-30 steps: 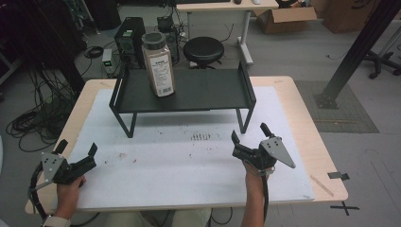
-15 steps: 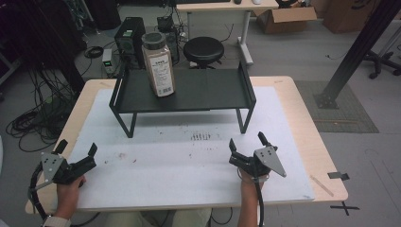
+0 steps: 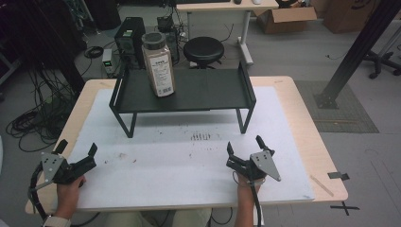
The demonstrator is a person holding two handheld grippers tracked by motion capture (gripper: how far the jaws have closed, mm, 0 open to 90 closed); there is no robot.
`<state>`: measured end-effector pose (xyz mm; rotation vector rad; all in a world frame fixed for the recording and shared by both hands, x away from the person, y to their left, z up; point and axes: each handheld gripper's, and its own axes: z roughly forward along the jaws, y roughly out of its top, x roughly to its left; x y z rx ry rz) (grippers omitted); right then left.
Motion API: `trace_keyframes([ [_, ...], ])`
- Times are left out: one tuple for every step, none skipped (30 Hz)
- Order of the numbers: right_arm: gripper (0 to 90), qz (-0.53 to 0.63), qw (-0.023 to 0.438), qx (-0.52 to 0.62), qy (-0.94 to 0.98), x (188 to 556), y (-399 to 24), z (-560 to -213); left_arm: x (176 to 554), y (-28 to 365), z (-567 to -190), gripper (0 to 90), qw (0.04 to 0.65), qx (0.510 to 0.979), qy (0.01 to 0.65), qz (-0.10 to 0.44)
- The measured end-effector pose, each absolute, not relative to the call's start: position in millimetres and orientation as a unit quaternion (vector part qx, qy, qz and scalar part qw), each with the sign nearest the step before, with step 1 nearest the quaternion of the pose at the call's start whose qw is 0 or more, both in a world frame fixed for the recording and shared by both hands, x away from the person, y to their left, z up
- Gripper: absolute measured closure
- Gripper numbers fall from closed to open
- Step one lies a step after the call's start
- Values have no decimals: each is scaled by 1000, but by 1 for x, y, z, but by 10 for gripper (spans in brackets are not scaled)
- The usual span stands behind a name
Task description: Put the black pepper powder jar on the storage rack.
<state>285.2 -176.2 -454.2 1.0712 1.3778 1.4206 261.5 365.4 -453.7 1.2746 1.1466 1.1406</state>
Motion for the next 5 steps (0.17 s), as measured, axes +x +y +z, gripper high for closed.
trace_keyframes([
  [0, 568, 431, 430, 554, 285, -176, -454, 262, 365, -454, 9, 515, 530, 477, 475],
  [0, 567, 432, 429, 555, 285, -176, -454, 261, 365, -454, 9, 515, 530, 477, 475],
  [0, 568, 431, 430, 554, 285, -176, -454, 262, 365, -454, 9, 515, 530, 477, 475],
  [0, 569, 431, 430, 553, 285, -176, -454, 262, 365, -454, 9, 516, 530, 477, 475],
  [0, 569, 431, 430, 552, 285, -176, -454, 261, 365, -454, 9, 515, 530, 477, 475],
])
